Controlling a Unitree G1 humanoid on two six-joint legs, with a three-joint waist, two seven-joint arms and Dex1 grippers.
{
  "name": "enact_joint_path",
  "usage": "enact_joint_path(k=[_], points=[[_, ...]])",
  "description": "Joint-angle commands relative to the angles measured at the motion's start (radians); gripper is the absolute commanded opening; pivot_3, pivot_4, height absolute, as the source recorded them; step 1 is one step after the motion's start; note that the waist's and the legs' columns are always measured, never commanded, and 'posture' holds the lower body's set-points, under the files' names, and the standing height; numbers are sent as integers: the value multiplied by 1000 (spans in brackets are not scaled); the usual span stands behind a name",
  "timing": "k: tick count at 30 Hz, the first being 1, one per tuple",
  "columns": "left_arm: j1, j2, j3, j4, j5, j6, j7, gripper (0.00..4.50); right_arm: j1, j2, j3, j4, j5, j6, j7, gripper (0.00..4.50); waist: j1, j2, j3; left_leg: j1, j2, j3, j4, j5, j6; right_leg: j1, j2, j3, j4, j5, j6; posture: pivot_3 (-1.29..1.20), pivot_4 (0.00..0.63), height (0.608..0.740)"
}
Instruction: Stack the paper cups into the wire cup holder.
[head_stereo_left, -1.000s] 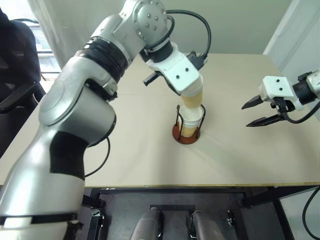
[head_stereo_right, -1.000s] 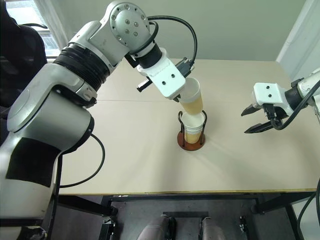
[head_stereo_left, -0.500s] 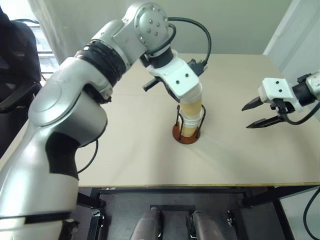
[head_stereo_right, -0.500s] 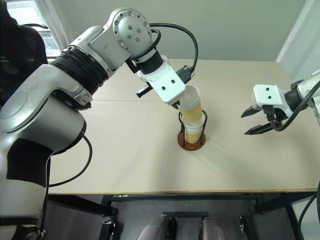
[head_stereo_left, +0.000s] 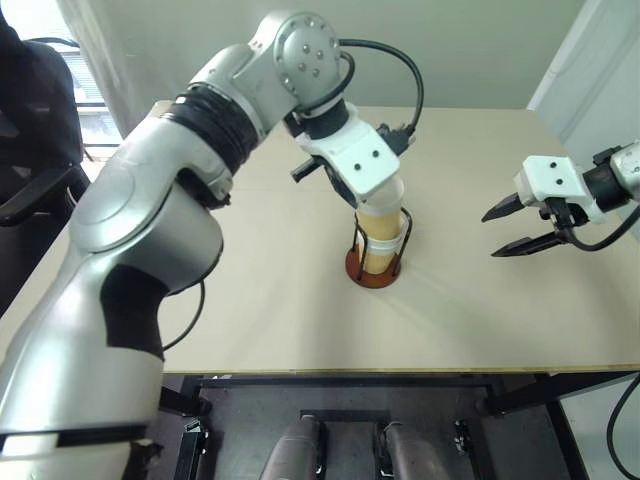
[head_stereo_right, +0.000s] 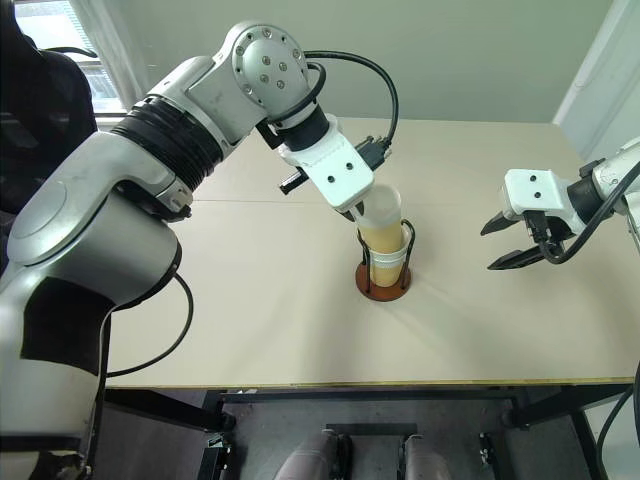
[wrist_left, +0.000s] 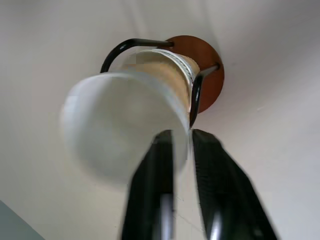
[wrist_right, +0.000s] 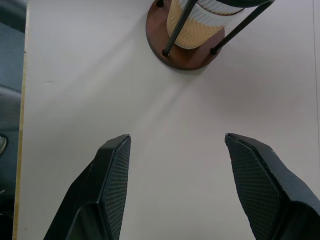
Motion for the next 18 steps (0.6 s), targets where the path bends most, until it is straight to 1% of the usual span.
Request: enact_joint_path(k=[1,5,6,8,9,11,13,14,15,17,18], points=[[-7,8,17,-2,0,-6,-28,1973,-7,-23,-30,-18,10,-1,4,3028,0,0,0,0,0,0,0,0,0,0,0,0,0,0,0,0,150,740],[-4,6,58,11,-1,12,-28,3475,-6,-20,-32,-12,4,-5,4,3028,0,0,0,0,0,0,0,0,0,0,0,0,0,0,0,0,150,740],[1,8,92,15,-20,50,-28,3820,-6,-15,-37,-10,-2,-6,4,3028,0,0,0,0,0,0,0,0,0,0,0,0,0,0,0,0,150,740],[29,19,204,17,-68,124,-28,4454,-2,0,-57,-4,-14,-4,4,3028,0,0,0,0,0,0,0,0,0,0,0,0,0,0,0,0,150,740],[41,23,248,14,-78,144,-28,4454,0,6,-65,-5,-19,-2,4,3028,-1,0,0,0,0,0,0,0,0,0,0,0,0,0,0,0,150,740],[86,67,375,13,-103,222,-10,4454,4,29,-89,13,-41,-4,-40,3028,-4,1,0,0,0,0,0,0,0,0,0,0,0,0,0,0,150,740],[140,113,526,8,-149,358,66,4454,1,67,-121,45,-65,-5,-122,3028,-9,1,-1,1,0,1,-1,1,0,0,1,0,0,0,0,0,150,740],[172,132,602,-7,-175,407,128,4454,-2,84,-135,62,-80,-2,-170,3028,-13,2,-1,1,0,1,-1,1,-1,-1,1,0,1,0,-1,0,150,740],[202,161,683,-18,-207,497,206,4454,-3,102,-149,83,-93,-1,-212,3028,-17,2,-1,2,1,1,-2,2,-1,-1,1,1,1,0,-1,0,150,740],[271,214,809,-67,-240,618,319,4454,7,121,-174,103,-102,5,-252,3028,-20,3,-1,4,1,1,-3,3,-3,-1,1,1,3,0,-1,0,150,740],[316,243,854,-105,-244,664,350,4454,11,130,-188,110,-99,10,-265,3028,-22,3,-1,4,1,1,-4,5,-4,-1,1,1,3,0,-2,0,150,740]])
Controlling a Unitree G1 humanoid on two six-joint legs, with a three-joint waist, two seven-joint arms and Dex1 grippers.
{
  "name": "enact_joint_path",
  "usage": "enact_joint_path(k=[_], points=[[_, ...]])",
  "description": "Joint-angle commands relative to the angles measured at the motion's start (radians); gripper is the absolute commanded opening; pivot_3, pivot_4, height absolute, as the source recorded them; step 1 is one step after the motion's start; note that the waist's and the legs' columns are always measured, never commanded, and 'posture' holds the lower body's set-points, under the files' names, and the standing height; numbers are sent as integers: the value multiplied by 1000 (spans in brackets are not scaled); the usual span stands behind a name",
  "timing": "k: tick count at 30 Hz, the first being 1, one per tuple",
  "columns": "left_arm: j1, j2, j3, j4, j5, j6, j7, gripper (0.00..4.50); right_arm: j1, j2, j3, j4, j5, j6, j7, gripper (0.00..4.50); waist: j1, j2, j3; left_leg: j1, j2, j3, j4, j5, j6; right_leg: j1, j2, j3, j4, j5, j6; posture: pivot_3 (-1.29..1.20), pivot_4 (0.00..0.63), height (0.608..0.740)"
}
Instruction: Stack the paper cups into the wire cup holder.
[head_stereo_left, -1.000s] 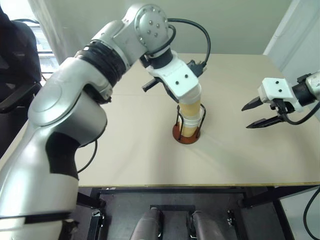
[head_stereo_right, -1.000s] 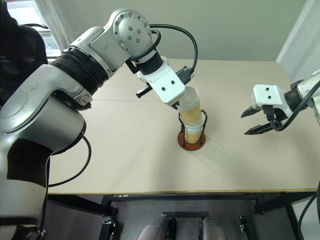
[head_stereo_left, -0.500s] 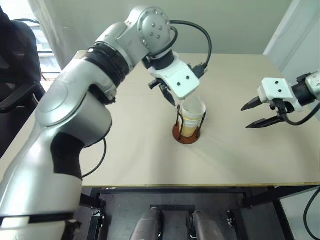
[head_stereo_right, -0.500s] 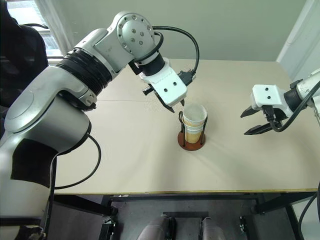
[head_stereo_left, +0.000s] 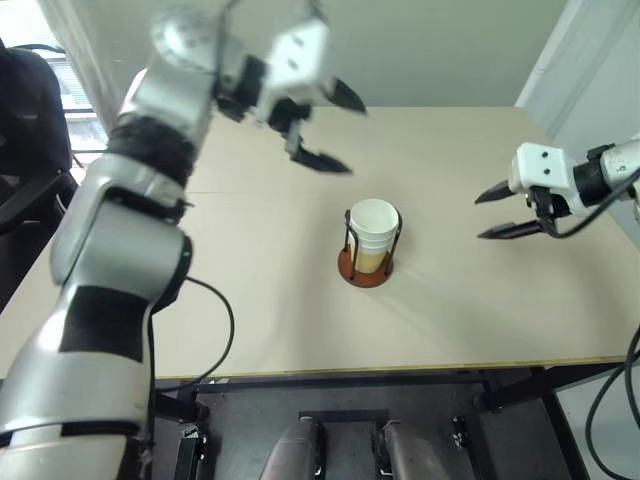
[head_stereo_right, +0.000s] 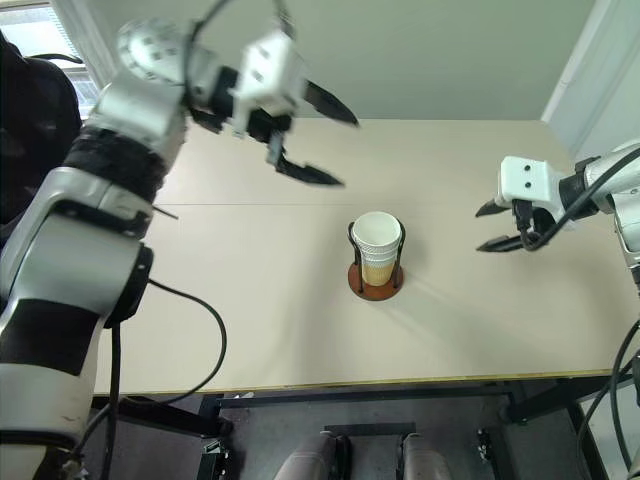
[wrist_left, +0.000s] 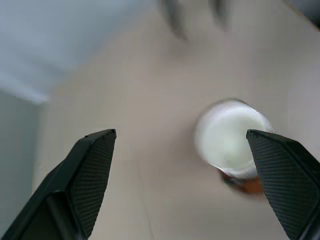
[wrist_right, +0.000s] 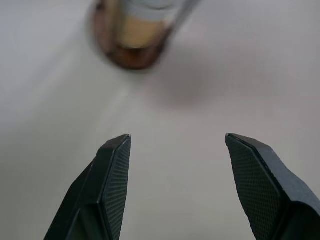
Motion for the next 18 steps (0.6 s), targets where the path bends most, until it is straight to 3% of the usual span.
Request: enact_joint_path(k=[1,7,10,18], points=[[123,102,188,-136,-45,150,137,4454,-1,19,-91,20,2,3,-72,3028,-2,1,0,1,0,1,-2,1,0,0,0,0,0,0,-1,0,150,740],[460,233,344,-358,-37,264,189,4454,26,71,-191,59,97,9,-27,3028,3,1,0,8,-1,0,-5,4,-2,4,0,1,3,-5,-9,0,150,740],[539,262,402,-372,-56,359,198,4454,32,84,-210,59,120,77,-19,3028,7,0,0,8,-1,-1,-4,7,-5,4,0,1,4,-7,-14,0,150,740],[633,260,528,-412,-37,370,295,4454,44,121,-225,93,72,66,-120,3028,7,0,0,13,-2,-1,-13,14,-13,6,-1,1,4,-2,-23,0,150,740]])
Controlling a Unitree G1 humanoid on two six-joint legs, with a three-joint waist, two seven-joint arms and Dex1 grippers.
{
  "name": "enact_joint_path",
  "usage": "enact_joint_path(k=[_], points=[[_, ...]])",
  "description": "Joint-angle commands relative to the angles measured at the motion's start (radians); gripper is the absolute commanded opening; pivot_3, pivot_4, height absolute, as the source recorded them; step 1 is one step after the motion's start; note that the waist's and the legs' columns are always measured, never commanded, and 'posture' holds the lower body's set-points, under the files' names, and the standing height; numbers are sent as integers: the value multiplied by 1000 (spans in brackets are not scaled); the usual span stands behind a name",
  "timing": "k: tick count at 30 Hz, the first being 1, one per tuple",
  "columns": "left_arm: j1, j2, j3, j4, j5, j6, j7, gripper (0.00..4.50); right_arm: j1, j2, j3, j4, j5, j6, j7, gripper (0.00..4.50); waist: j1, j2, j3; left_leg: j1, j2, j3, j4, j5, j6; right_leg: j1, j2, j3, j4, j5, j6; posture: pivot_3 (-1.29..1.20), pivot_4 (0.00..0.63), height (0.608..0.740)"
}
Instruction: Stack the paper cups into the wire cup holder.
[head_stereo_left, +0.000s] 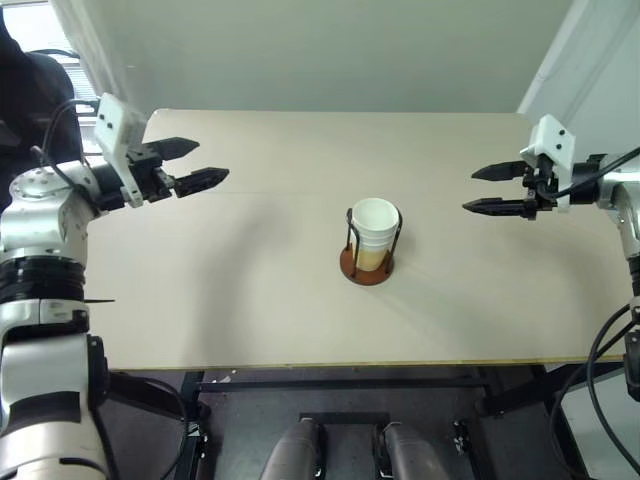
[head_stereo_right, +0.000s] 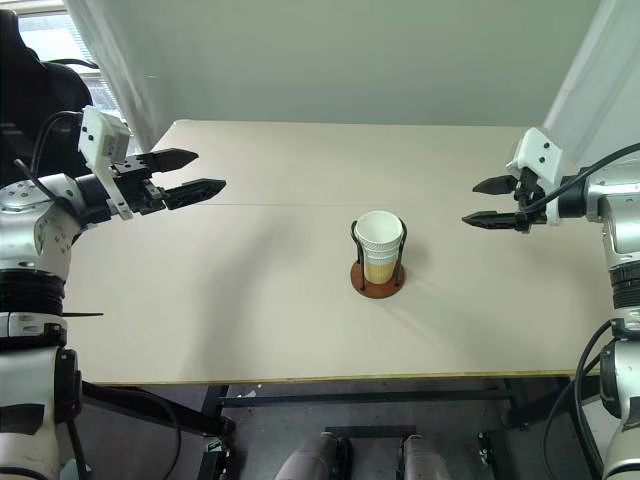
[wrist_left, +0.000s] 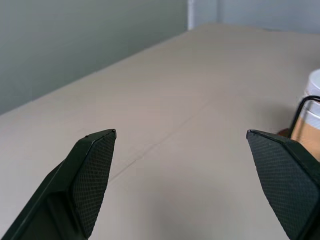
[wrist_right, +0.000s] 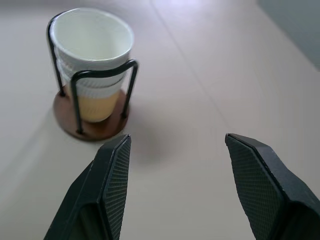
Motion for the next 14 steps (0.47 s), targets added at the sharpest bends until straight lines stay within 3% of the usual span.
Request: enact_joint_path(k=[1,14], points=[[-8,23,70,-43,-6,8,28,4454,1,-2,-30,-7,-19,-10,-32,3028,0,0,0,0,0,0,-2,1,-4,-1,0,0,0,1,-1,0,150,740],[93,81,191,-181,-42,109,66,4454,33,36,-30,-59,-31,-22,-30,3028,-8,-1,0,1,1,-2,-12,6,-14,-7,1,0,7,1,-4,0,150,740]])
